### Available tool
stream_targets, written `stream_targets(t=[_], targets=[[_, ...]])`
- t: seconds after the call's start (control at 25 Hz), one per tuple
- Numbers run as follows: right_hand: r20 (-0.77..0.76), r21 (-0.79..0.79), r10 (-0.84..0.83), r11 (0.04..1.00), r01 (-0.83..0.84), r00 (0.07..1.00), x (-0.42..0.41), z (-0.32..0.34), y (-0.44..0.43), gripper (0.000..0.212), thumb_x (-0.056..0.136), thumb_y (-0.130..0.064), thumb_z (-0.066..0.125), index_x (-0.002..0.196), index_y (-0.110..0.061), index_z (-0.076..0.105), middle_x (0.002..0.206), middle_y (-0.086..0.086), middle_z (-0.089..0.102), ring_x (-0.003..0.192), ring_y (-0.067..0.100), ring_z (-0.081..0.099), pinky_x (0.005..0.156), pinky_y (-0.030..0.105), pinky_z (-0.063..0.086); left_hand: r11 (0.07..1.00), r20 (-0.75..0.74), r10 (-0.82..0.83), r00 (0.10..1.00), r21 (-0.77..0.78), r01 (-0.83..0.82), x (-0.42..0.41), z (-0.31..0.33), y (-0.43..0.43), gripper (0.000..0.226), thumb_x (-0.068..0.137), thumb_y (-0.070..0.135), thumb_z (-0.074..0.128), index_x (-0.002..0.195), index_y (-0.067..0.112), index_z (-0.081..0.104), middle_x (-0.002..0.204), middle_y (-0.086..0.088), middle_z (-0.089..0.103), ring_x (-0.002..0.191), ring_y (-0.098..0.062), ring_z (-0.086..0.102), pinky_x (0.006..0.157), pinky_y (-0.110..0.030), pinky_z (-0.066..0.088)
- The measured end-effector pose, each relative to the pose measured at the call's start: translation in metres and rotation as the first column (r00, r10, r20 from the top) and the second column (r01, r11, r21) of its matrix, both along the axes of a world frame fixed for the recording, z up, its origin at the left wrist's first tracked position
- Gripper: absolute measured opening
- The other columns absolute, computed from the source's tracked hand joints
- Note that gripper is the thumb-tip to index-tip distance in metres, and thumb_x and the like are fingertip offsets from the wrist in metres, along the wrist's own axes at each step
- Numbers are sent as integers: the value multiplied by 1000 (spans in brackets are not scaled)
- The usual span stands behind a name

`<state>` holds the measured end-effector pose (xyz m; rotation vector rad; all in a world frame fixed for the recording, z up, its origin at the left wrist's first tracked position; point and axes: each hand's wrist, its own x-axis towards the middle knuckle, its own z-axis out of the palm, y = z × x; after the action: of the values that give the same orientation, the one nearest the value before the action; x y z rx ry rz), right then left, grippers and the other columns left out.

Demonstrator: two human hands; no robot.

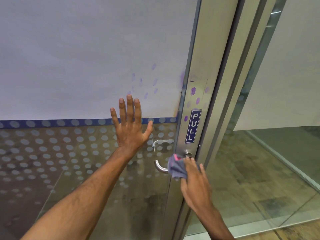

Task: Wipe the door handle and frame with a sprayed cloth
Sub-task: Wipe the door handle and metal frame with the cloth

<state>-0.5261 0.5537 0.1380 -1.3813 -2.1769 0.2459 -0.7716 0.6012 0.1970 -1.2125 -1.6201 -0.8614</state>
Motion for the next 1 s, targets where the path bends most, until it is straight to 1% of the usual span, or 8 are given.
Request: stream_targets(t=[0.08,0.16,0.28,0.44,0.6,0.72,0.84,1.0], targets=[[91,24,39,999,-42,995,-18,-13,-3,56,90,-13,49,144,-10,38,150,6,40,143,19,30,121,33,4,1000,-5,10,1000,-5,-10,0,1,-1,89,93,61,33,153,15,-14,159,-4,-29,148,-24,-22,119,-52,-12],[89,40,55,998,-58,995,-39,-13,-8,45,88,-13,47,133,-9,50,133,10,57,129,26,48,118,39,24,1000,-7,9,1000,-4,-9,1,1,-1,89,93,61,33,153,15,-14,159,-3,-29,148,-24,-22,119,-52,-10],[144,-7,8,1000,-7,990,-70,18,1,24,91,-23,48,108,-10,56,100,9,70,92,28,65,88,39,46,1000,-11,3,1000,-1,-3,1,0,1,90,93,60,35,153,14,-14,159,-3,-28,148,-24,-22,119,-52,-10],[198,-270,63,963,-7,978,-92,45,33,33,91,-23,44,120,-12,53,107,15,70,102,37,63,91,44,45,1000,-9,14,1000,2,-14,1,-1,1,90,93,60,35,153,14,-13,159,-4,-28,148,-25,-22,119,-53,-11],[339,-52,253,967,-251,906,-51,28,28,26,91,-24,45,112,-9,51,102,18,69,91,38,64,81,43,46,1000,-10,1,1000,2,-1,-1,-1,1,90,93,60,36,154,13,-11,160,-3,-26,149,-25,-21,119,-52,-12],[371,-49,376,921,-387,849,6,20,52,16,84,-20,44,98,-14,50,98,11,66,92,34,59,78,41,42,1000,-11,8,1000,3,-8,0,-1,0,91,93,60,37,153,14,-12,160,-3,-27,149,-24,-21,119,-52,-12],[163,-9,466,882,-471,870,33,7,72,18,86,-10,43,100,-12,55,98,7,63,95,26,55,86,31,44,1000,-16,5,1000,3,-5,2,0,0,90,93,59,37,154,14,-12,160,-3,-27,149,-25,-21,119,-53,-11],[-572,-142,140,954,-265,809,17,-30,49,41,87,0,38,115,-21,59,82,-2,66,66,8,64,61,17,51,1000,-6,3,1000,-1,-3,1,0,0,90,93,59,37,154,13,-10,160,-4,-26,149,-25,-20,119,-53,-11]])
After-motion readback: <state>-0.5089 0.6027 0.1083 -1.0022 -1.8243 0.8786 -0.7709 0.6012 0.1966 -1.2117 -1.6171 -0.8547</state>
